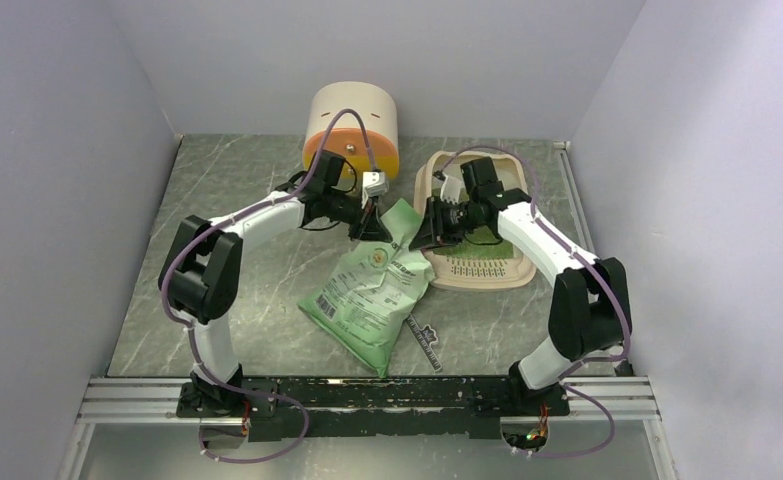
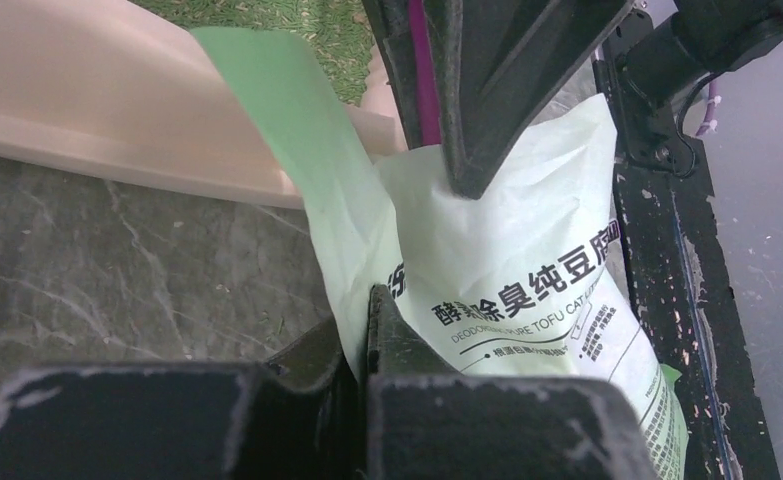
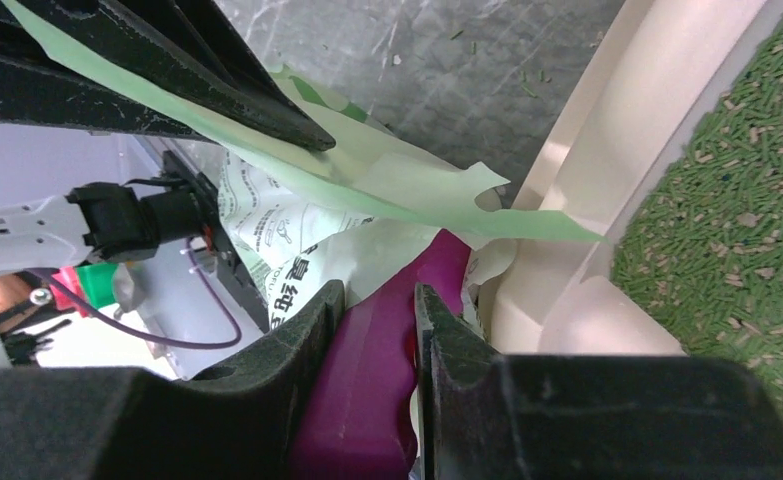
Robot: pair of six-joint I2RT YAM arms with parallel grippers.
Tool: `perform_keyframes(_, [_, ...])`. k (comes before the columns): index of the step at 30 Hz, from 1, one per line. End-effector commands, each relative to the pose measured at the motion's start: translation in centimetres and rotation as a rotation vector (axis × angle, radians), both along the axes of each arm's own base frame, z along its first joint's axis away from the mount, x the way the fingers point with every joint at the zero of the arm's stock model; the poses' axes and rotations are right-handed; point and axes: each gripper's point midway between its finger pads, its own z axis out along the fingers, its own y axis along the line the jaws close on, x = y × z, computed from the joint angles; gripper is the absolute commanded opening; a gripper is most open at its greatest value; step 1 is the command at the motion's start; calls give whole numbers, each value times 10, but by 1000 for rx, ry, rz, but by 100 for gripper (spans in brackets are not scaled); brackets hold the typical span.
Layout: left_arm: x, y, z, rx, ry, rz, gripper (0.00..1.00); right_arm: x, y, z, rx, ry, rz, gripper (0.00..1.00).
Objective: Fill the litter box with clean litter
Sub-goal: 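Scoop the cat litter from the cat litter bag.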
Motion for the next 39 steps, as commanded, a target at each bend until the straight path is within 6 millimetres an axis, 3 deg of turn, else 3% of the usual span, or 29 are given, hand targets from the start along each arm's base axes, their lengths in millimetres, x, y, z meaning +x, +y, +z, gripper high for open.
perform_keyframes(1, [-3,0,21,-26,-64,-6,5,-37,24,15,179,146,52,0])
perform_keyframes(7, [-12,9,58,-68,-123,38,5,-47,37,54,397,119,41,0])
perform_keyframes(12, [-27,18,84,-119,-193,63,5,-60,34,69,500,143,-4,0])
perform_keyframes(19, [-55,36,92,-135,-222,75,5,-69,16,93,615,123,-56,0])
perform_keyframes(24, [-67,42,95,-152,-227,84,5,-72,7,87,602,119,-111,0])
perform_keyframes(30, [-65,41,91,-150,-220,97,5,-53,-30,71,638,130,-287,0])
perform_keyframes(39, [-54,32,96,-188,-235,86,5,-37,-77,51,612,117,-398,0])
